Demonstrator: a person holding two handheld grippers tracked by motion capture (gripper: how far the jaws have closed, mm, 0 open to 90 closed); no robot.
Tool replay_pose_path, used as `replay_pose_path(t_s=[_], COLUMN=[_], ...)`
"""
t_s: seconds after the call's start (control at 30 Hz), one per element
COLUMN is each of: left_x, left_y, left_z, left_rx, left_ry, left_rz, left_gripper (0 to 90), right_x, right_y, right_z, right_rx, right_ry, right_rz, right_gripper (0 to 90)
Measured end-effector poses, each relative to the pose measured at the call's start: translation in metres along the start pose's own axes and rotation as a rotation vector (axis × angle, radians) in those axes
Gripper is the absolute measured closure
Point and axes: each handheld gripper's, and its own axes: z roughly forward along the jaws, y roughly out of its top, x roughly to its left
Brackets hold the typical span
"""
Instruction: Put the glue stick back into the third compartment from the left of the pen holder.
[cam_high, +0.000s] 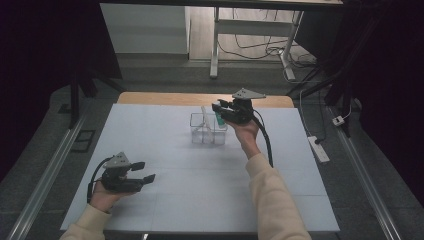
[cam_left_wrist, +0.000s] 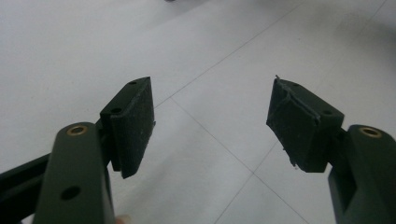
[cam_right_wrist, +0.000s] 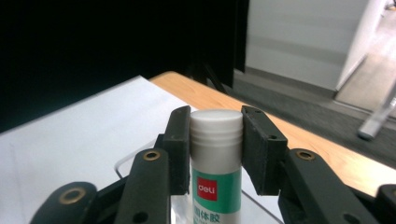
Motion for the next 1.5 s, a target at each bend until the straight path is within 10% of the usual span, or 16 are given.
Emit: replay_pose_path(t_s=[0.1, 0.27, 0.93, 1.5], left_x=[0.0, 0.0, -0.001, -0.003], left_y=[0.0, 0.0, -0.001, -0.001], left_z=[0.0, -0.001, -0.001, 0.001], left_rx=[0.0, -0.001, 0.001, 0.005], left_ry=[0.0, 0.002, 0.008, 0.013], left_rz=[0.001, -0.001, -0.005, -0.003], left_gripper=[31.7, 31.7, 31.6, 31.5], right_x=[-0.001, -0.001, -0.013, -0.007], right_y=[-0.003, -0.006, -0.043, -0.096], right_z=[0.0, -0.009, -0.075, -0.166], right_rx=[0.034, 0.059, 0.107, 0.177], right_ry=[-0.028, -0.044, -0.024, -0.019], right_rz=[0.005, -0.008, 0.003, -0.031], right_gripper=[44.7, 40.9, 39.6, 37.7])
